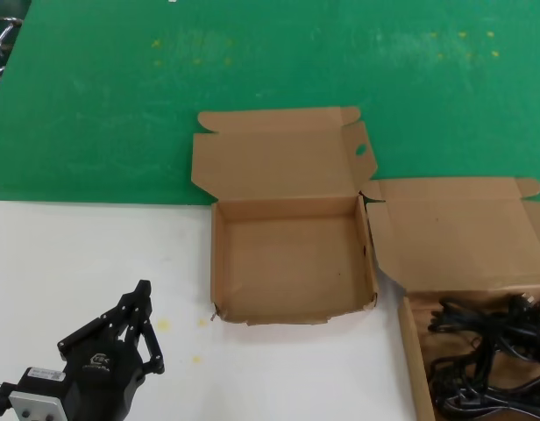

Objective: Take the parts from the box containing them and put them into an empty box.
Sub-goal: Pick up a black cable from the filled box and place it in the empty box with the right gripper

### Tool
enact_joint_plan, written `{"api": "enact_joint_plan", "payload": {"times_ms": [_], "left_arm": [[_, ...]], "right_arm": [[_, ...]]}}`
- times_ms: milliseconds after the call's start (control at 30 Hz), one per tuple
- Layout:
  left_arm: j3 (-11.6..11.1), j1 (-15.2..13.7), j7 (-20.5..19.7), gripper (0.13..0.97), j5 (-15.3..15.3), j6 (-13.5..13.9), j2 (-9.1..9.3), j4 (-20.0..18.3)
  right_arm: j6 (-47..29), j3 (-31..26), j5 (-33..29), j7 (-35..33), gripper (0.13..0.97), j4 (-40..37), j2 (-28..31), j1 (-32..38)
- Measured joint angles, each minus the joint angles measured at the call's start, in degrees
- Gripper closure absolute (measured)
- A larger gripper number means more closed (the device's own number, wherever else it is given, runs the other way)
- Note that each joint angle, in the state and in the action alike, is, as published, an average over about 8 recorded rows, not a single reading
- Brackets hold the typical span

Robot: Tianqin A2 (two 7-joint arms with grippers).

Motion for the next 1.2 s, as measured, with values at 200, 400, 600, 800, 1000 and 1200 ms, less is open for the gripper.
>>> {"api": "enact_joint_plan", "payload": {"times_ms": [200, 400, 600, 800, 1000, 1200], "left_arm": [[0.0, 0.0, 0.0, 0.965, 0.0, 0.0, 0.0, 0.0], [0.0, 0.0, 0.0, 0.965, 0.0, 0.0, 0.0, 0.0], [0.0, 0.0, 0.0, 0.965, 0.0, 0.0, 0.0, 0.0], [0.0, 0.0, 0.0, 0.965, 0.0, 0.0, 0.0, 0.0], [0.0, 0.0, 0.0, 0.965, 0.0, 0.0, 0.0, 0.0], [0.0, 0.0, 0.0, 0.965, 0.0, 0.0, 0.0, 0.0]], "right_arm": [[-1.7, 0.3, 0.6, 0.8, 0.91, 2.3, 0.5, 1.6], [-3.5, 0.5, 0.8, 1.5, 0.912, 4.9, 0.4, 4.3], [-4.9, 0.1, 0.5, 1.7, 0.912, 7.2, -0.7, 8.0], [-5.6, -1.0, 0.0, 1.0, 0.912, 8.3, -3.0, 11.5], [-5.5, -2.7, -0.5, -0.3, 0.913, 7.1, -6.5, 14.7], [-4.7, -4.9, -0.9, -1.9, 0.913, 3.2, -11.2, 17.9]]}}
